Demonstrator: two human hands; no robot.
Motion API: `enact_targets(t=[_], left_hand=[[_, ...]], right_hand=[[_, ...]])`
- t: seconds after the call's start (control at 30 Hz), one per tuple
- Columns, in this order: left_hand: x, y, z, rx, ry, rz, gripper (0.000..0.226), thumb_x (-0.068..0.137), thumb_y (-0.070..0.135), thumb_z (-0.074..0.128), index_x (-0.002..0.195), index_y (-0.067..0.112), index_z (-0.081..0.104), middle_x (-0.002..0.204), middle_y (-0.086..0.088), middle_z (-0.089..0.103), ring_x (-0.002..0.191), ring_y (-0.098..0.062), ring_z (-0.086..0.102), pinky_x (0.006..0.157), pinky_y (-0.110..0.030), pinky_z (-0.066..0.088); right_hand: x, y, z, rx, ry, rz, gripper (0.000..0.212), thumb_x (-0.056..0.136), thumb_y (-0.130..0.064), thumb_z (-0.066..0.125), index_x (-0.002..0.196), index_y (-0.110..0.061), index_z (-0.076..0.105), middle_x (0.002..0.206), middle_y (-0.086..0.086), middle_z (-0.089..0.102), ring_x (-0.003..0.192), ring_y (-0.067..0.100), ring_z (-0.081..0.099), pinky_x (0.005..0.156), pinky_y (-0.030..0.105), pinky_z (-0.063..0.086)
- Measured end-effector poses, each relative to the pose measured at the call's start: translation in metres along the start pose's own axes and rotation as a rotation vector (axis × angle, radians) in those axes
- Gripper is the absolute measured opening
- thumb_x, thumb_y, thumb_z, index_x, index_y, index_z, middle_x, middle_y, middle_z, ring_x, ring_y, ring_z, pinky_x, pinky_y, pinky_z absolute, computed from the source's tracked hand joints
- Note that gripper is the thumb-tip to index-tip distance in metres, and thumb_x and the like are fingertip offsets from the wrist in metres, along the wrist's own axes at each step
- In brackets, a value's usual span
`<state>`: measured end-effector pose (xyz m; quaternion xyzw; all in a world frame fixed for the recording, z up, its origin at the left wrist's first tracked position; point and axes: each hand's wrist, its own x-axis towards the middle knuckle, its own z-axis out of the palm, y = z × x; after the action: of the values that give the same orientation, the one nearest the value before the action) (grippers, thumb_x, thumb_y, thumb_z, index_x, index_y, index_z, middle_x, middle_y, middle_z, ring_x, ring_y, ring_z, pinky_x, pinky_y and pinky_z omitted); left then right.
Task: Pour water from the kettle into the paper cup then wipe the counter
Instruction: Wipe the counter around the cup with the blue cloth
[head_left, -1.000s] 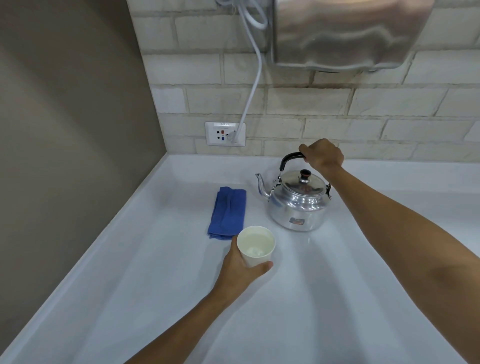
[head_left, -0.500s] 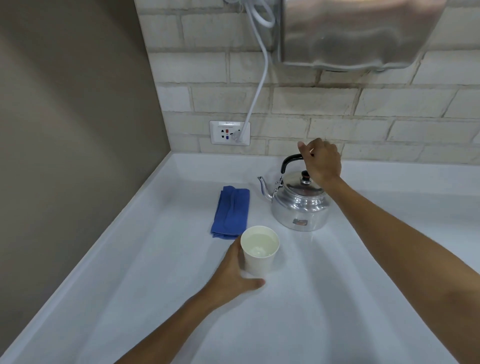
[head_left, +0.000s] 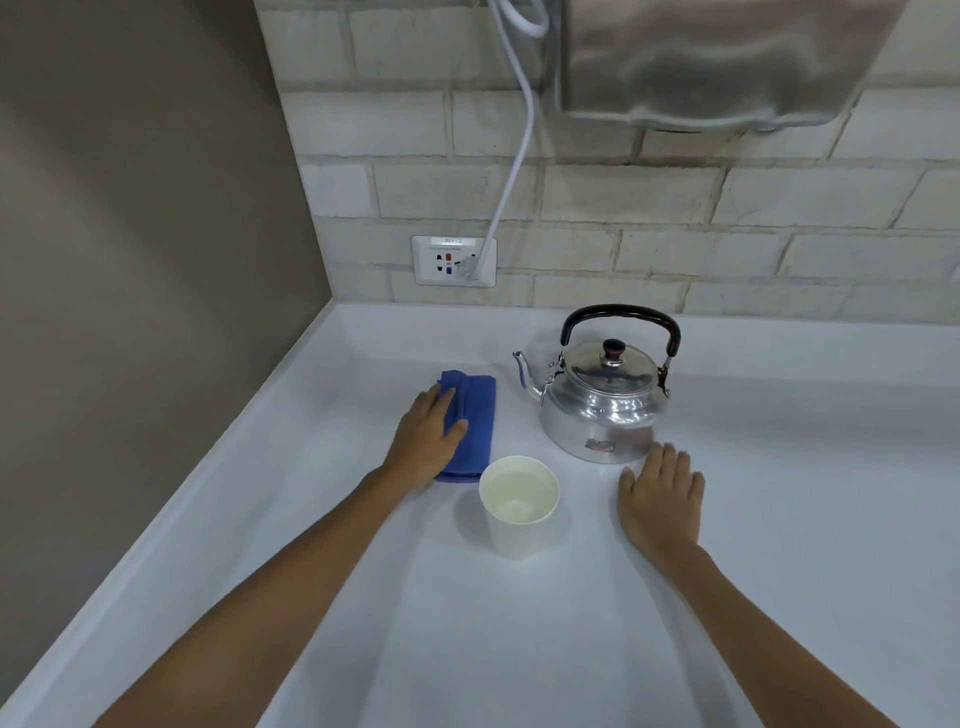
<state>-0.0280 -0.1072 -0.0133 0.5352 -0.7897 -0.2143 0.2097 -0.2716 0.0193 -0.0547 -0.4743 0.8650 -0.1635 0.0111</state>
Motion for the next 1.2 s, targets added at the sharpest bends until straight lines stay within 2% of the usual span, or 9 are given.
enact_targets(t=[0.1, 0.3, 0.4, 0.53, 0.63, 0.73, 0.93, 1.1, 1.2], left_hand=[[0.022, 0.001, 0.02, 0.202, -0.061, -0.049, 0.057, 0.097, 0.036, 0.03, 0.145, 0.01, 0.014, 0.156, -0.014, 0.01, 0.142, -0.03, 0.012, 0.115, -0.042, 0.016], [0.04, -0.002, 0.045, 0.327, -0.097, -0.1, 0.061, 0.097, 0.043, 0.02, 0.147, 0.013, 0.002, 0.157, -0.017, 0.004, 0.143, -0.033, 0.005, 0.117, -0.044, 0.01], [0.035, 0.002, 0.045, 0.357, -0.138, -0.013, 0.057, 0.098, 0.04, 0.02, 0.147, 0.018, 0.002, 0.157, -0.017, 0.003, 0.144, -0.033, 0.001, 0.118, -0.043, 0.007], [0.005, 0.0, 0.044, 0.534, -0.216, 0.3, 0.053, 0.098, 0.035, 0.026, 0.145, 0.015, 0.012, 0.157, -0.013, 0.001, 0.143, -0.039, -0.002, 0.118, -0.046, 0.006], [-0.03, -0.016, 0.038, 0.381, -0.205, 0.342, 0.057, 0.096, 0.037, 0.034, 0.145, 0.03, 0.006, 0.158, -0.003, -0.001, 0.145, -0.024, -0.004, 0.116, -0.034, 0.01], [-0.046, -0.03, 0.026, 0.326, -0.154, 0.303, 0.051, 0.098, 0.04, 0.024, 0.145, 0.034, 0.007, 0.156, 0.005, -0.006, 0.144, -0.014, -0.006, 0.116, -0.029, 0.01], [-0.019, 0.003, 0.04, 0.486, -0.128, 0.116, 0.055, 0.099, 0.034, 0.018, 0.146, 0.013, -0.001, 0.158, -0.008, -0.006, 0.144, -0.026, -0.006, 0.118, -0.037, 0.008], [-0.06, -0.007, 0.036, 0.394, -0.156, 0.194, 0.054, 0.098, 0.033, 0.026, 0.146, 0.02, 0.003, 0.158, -0.001, -0.001, 0.145, -0.019, -0.003, 0.118, -0.031, 0.003], [-0.098, -0.033, 0.019, 0.371, -0.083, 0.215, 0.053, 0.095, 0.039, 0.019, 0.145, 0.02, 0.014, 0.156, 0.0, 0.009, 0.144, -0.019, 0.009, 0.116, -0.03, 0.011]], right_hand=[[-0.001, -0.003, 0.001, -0.111, -0.02, -0.011, 0.056, 0.096, -0.029, 0.023, 0.141, 0.004, 0.015, 0.153, 0.019, 0.021, 0.141, 0.031, 0.015, 0.114, 0.048, 0.015], [0.002, -0.008, 0.004, -0.16, -0.038, 0.022, 0.058, 0.095, -0.028, 0.022, 0.142, 0.004, 0.011, 0.154, 0.019, 0.018, 0.142, 0.031, 0.011, 0.116, 0.048, 0.013], [0.002, -0.008, 0.004, -0.154, -0.049, 0.036, 0.059, 0.095, -0.029, 0.022, 0.142, 0.004, 0.01, 0.154, 0.019, 0.016, 0.143, 0.031, 0.01, 0.117, 0.047, 0.012], [0.002, -0.007, 0.005, -0.152, -0.053, 0.036, 0.061, 0.094, -0.03, 0.022, 0.142, 0.005, 0.009, 0.154, 0.02, 0.016, 0.143, 0.031, 0.009, 0.117, 0.047, 0.012], [0.002, -0.006, 0.005, -0.148, -0.052, 0.028, 0.061, 0.094, -0.029, 0.024, 0.142, 0.006, 0.01, 0.154, 0.02, 0.017, 0.143, 0.031, 0.011, 0.117, 0.047, 0.012], [0.001, -0.006, 0.005, -0.152, -0.057, 0.025, 0.061, 0.094, -0.029, 0.023, 0.142, 0.006, 0.009, 0.154, 0.02, 0.016, 0.143, 0.031, 0.01, 0.117, 0.048, 0.012], [0.001, -0.008, 0.003, -0.149, -0.075, 0.03, 0.061, 0.094, -0.028, 0.023, 0.142, 0.007, 0.008, 0.154, 0.022, 0.014, 0.143, 0.032, 0.008, 0.117, 0.049, 0.01], [0.002, -0.006, 0.003, -0.148, -0.087, 0.031, 0.062, 0.094, -0.03, 0.022, 0.142, 0.007, 0.009, 0.154, 0.021, 0.014, 0.143, 0.032, 0.008, 0.117, 0.049, 0.01], [0.002, -0.006, 0.003, -0.142, -0.091, 0.028, 0.062, 0.094, -0.03, 0.023, 0.142, 0.007, 0.009, 0.154, 0.021, 0.014, 0.143, 0.032, 0.008, 0.117, 0.049, 0.01]])
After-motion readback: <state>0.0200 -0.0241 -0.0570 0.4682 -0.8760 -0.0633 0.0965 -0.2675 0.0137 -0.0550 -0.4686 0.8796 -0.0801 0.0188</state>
